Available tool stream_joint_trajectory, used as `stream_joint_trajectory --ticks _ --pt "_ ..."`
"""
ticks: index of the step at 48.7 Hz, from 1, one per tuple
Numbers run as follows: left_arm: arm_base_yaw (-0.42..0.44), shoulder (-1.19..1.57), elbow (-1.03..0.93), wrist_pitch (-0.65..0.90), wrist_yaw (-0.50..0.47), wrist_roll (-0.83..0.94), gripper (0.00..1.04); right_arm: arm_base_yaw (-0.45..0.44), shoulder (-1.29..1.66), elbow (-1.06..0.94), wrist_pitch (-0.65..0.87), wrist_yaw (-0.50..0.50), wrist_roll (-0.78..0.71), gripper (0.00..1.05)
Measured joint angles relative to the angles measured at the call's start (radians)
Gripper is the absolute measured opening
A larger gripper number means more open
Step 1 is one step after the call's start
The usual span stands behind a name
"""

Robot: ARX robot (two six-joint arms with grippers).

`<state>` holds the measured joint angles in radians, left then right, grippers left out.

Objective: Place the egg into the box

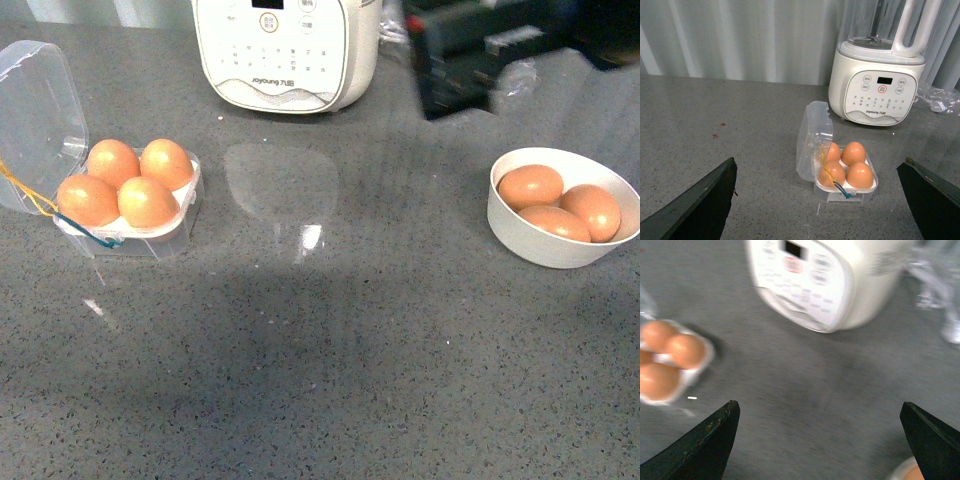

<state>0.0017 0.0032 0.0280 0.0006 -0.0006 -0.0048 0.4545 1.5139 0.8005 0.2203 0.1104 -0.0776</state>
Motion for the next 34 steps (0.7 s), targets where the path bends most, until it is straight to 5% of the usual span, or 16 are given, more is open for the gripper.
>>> stream_joint_trajectory --ticks 21,26,34 --pt "0.0 0.0 0.0 0.0 0.0 0.0 0.98 -0.274 -0.548 -0.547 0.19 0.304 -0.032 0.97" --pt "0.0 0.0 0.0 0.0 0.0 0.0 0.98 -0.338 -0.575 -0.676 0.536 0.029 0.034 0.76" --pt "0.0 -0.002 0.0 0.0 0.0 0.0 0.98 -0.393 -0.675 -0.737 0.549 -0.069 0.06 0.44"
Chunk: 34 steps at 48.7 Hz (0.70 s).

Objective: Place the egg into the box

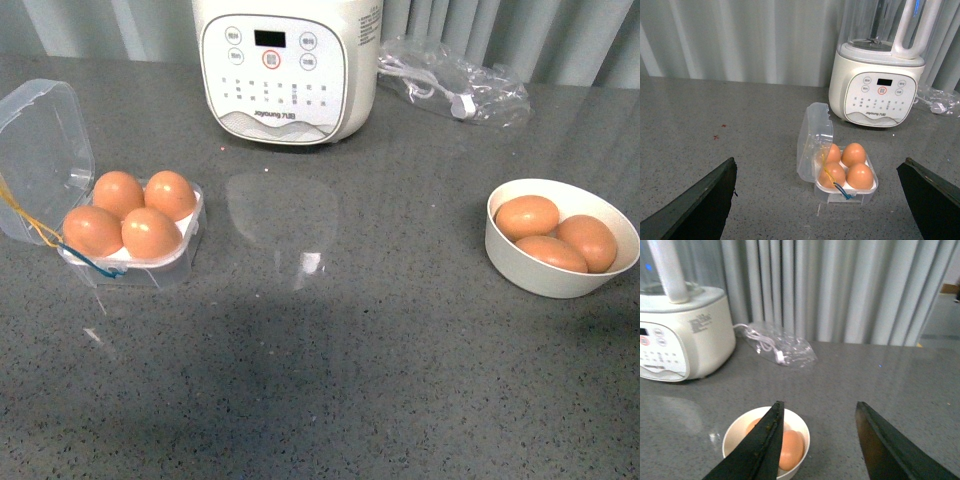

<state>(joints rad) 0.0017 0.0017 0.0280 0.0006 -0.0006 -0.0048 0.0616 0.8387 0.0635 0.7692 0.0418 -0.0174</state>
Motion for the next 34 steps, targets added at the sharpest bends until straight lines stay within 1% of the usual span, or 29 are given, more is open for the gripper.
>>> stream_joint_trajectory --ticks 1,2,4,9,18,34 --pt "0.0 0.0 0.0 0.0 0.0 0.0 0.98 -0.024 -0.007 -0.016 0.02 -0.029 0.001 0.39" --pt "0.0 0.0 0.0 0.0 0.0 0.0 0.98 -0.034 -0.014 -0.023 0.019 -0.034 0.002 0.35" --pt "0.0 0.0 0.0 0.0 0.0 0.0 0.98 -0.054 -0.037 -0.042 -0.008 -0.034 0.005 0.25" --pt "0.0 0.0 0.0 0.0 0.0 0.0 0.98 -0.059 -0.129 -0.054 -0.085 -0.04 0.006 0.03" --pt "0.0 0.0 0.0 0.0 0.0 0.0 0.98 -0.059 -0.281 -0.059 -0.222 -0.04 0.007 0.03" --pt "0.0 0.0 0.0 0.0 0.0 0.0 0.98 -0.059 -0.48 -0.059 -0.409 -0.041 0.007 0.03"
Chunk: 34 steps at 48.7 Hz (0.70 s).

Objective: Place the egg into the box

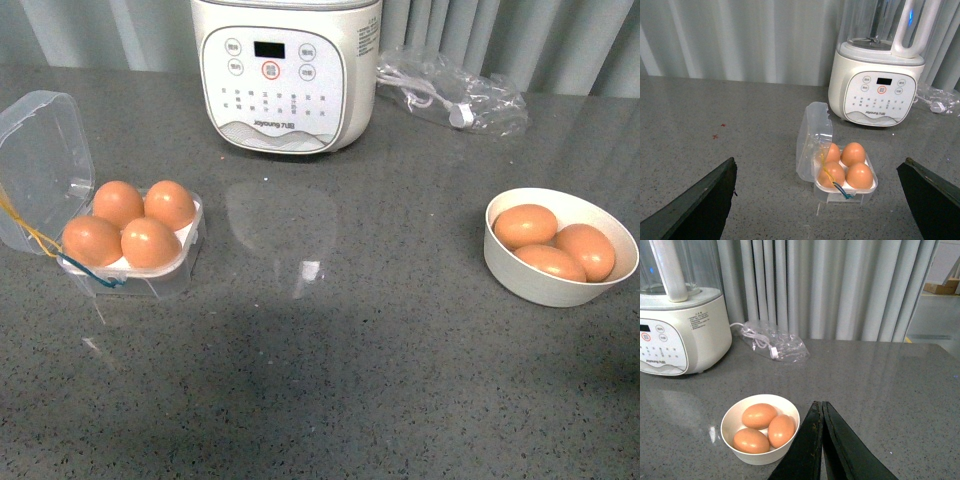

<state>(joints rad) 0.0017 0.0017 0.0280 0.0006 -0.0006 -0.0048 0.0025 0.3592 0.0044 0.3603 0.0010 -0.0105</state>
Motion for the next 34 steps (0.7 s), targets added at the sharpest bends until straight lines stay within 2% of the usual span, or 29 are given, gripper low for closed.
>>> stream_joint_trajectory --ticks 10,31,34 --pt "0.0 0.0 0.0 0.0 0.0 0.0 0.98 0.0 -0.092 0.0 -0.09 0.0 0.0 0.03" --pt "0.0 0.0 0.0 0.0 0.0 0.0 0.98 0.0 -0.183 0.0 -0.181 0.0 0.0 0.03" --pt "0.0 0.0 0.0 0.0 0.0 0.0 0.98 0.0 -0.235 0.001 -0.249 0.0 0.0 0.03"
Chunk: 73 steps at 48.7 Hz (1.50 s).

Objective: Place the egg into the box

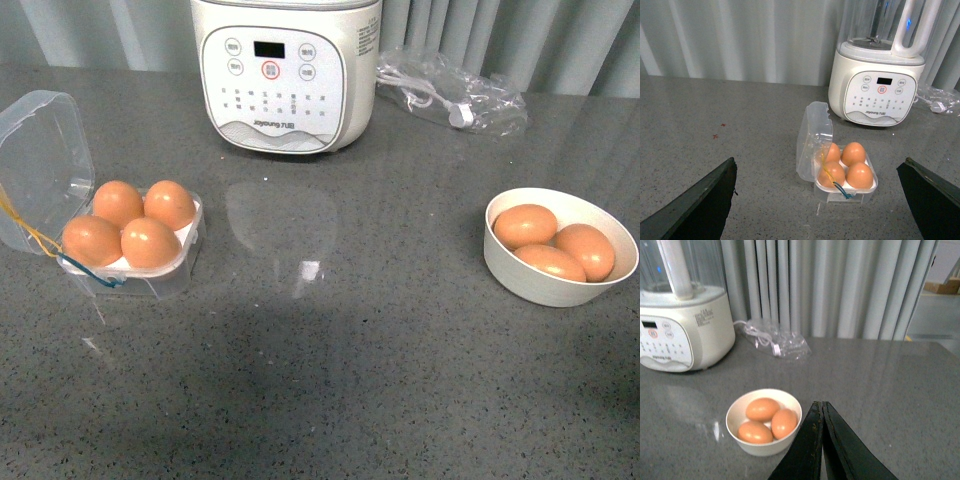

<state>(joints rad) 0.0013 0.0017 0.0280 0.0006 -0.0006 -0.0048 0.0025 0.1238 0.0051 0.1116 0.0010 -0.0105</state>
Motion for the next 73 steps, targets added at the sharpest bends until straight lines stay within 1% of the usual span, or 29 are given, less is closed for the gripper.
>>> stream_joint_trajectory --ticks 4,16,18,20,21,22,24,26,27,28,29,30,31,32,34,35,36,40,41,43,44,46,51,56,61,64,68,69,73 --pt "0.0 0.0 0.0 0.0 0.0 0.0 0.98 0.0 -0.084 0.0 -0.102 -0.002 0.0 0.03" --pt "0.0 0.0 0.0 0.0 0.0 0.0 0.98 0.0 -0.119 0.0 -0.111 -0.002 0.0 0.03" --pt "0.0 0.0 0.0 0.0 0.0 0.0 0.98 0.0 -0.119 0.0 -0.111 -0.002 0.0 0.05" --pt "0.0 0.0 0.0 0.0 0.0 0.0 0.98 0.0 -0.119 0.0 -0.111 -0.003 0.0 0.12" --pt "0.0 0.0 0.0 0.0 0.0 0.0 0.98 0.0 -0.119 0.0 -0.111 -0.003 0.0 0.14" --pt "0.0 0.0 0.0 0.0 0.0 0.0 0.98 0.0 -0.119 0.0 -0.111 -0.003 0.0 0.17" --pt "0.0 0.0 0.0 0.0 0.0 0.0 0.98 0.0 -0.119 0.0 -0.111 -0.002 0.0 0.28" --pt "0.0 0.0 0.0 0.0 0.0 0.0 0.98 0.0 -0.119 0.0 -0.111 -0.002 0.0 0.35" --pt "0.0 0.0 0.0 0.0 -0.001 0.0 0.98 0.0 -0.119 0.0 -0.111 -0.002 0.0 0.37" --pt "-0.011 0.01 0.003 -0.013 -0.03 -0.01 0.98 0.0 -0.119 0.0 -0.111 -0.002 0.0 0.4" --pt "-0.022 0.027 0.011 -0.043 -0.086 -0.042 0.98 0.0 -0.119 0.0 -0.111 -0.002 0.0 0.44" --pt "-0.023 0.08 0.03 -0.089 -0.166 -0.094 0.98 0.0 -0.119 0.0 -0.111 -0.003 0.0 0.47" --pt "-0.013 0.126 0.037 -0.092 -0.197 -0.129 0.98 0.0 -0.119 0.0 -0.111 -0.002 0.0 0.53" --pt "0.012 0.202 0.046 -0.075 -0.205 -0.168 0.98 0.0 -0.119 0.0 -0.111 -0.002 0.0 0.56" --pt "0.061 0.307 0.052 -0.026 -0.187 -0.216 0.98 0.0 -0.12 0.0 -0.111 -0.003 0.0 0.65" --pt "0.085 0.362 0.056 0.005 -0.175 -0.224 0.98 0.0 -0.12 0.0 -0.111 -0.003 0.0 0.67" --pt "0.11 0.418 0.063 0.04 -0.169 -0.235 0.98 0.0 -0.12 0.0 -0.111 -0.003 0.0 0.72" --pt "0.21 0.675 0.122 0.201 -0.147 -0.245 0.98 0.0 -0.119 0.0 -0.111 -0.003 0.0 0.86" --pt "0.229 0.732 0.14 0.236 -0.147 -0.246 0.98 0.0 -0.12 0.0 -0.111 -0.002 0.0 0.92" --pt "0.261 0.845 0.181 0.298 -0.148 -0.252 0.98 0.0 -0.12 0.0 -0.111 -0.003 0.0 0.98" --pt "0.28 0.927 0.214 0.335 -0.151 -0.254 0.98 0.0 -0.12 0.0 -0.111 -0.003 0.001 0.99" --pt "0.303 1.06 0.27 0.382 -0.167 -0.257 0.98 0.0 -0.12 0.0 -0.111 -0.003 0.0 0.97" --pt "0.315 1.331 0.411 0.41 -0.203 -0.266 0.98 0.0 -0.12 0.0 -0.111 -0.003 0.0 0.97" --pt "0.295 1.513 0.54 0.408 -0.222 -0.283 0.98 0.0 -0.12 0.0 -0.111 -0.003 0.0 0.97" --pt "0.249 1.635 0.66 0.375 -0.226 -0.293 0.98 0.0 -0.12 0.0 -0.111 -0.002 0.0 0.97" --pt "0.211 1.676 0.715 0.333 -0.183 -0.295 0.98 0.0 -0.12 0.0 -0.111 -0.003 0.0 0.97" --pt "0.126 1.686 0.758 0.243 -0.037 -0.313 0.98 0.0 -0.12 0.0 -0.111 -0.003 0.0 0.97" --pt "0.111 1.681 0.759 0.233 -0.02 -0.318 0.98 0.0 -0.12 0.0 -0.111 -0.003 0.0 0.97" --pt "0.09 1.662 0.76 0.214 -0.034 -0.344 0.98 0.0 -0.12 0.0 -0.111 -0.003 0.0 0.97"
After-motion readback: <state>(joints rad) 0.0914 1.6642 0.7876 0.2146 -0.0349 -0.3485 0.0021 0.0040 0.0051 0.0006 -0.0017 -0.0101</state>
